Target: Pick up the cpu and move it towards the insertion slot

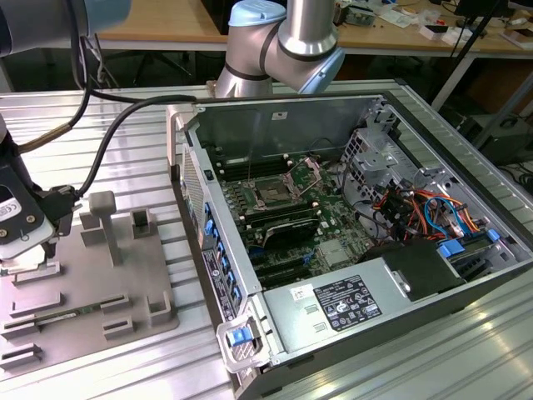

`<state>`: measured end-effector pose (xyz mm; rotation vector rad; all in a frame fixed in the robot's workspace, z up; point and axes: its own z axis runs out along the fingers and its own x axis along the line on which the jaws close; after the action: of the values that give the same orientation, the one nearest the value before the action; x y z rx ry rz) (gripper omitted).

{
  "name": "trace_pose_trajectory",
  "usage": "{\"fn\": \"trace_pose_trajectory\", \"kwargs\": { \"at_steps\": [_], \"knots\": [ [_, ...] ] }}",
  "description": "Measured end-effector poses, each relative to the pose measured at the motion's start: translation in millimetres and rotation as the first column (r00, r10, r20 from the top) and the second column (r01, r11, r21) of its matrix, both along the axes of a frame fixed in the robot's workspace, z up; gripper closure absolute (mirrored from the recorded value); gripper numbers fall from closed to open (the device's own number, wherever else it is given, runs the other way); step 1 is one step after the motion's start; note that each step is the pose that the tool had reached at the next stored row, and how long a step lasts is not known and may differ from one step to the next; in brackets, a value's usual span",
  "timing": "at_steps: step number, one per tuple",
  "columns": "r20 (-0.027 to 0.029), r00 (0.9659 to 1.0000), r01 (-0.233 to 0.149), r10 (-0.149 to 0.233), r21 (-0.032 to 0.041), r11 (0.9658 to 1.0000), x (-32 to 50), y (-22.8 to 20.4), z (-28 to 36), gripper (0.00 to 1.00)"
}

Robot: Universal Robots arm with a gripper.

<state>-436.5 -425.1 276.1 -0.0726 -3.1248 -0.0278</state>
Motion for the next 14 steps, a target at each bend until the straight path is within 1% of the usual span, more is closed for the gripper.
{"fn": "trace_pose_trajectory", "kwargs": {
  "at_steps": [14],
  "knots": [
    [-0.0002,0.9999,0.012,-0.012,-0.0001,0.9999,2.2,-0.1,1.8,0.45]
  ]
}}
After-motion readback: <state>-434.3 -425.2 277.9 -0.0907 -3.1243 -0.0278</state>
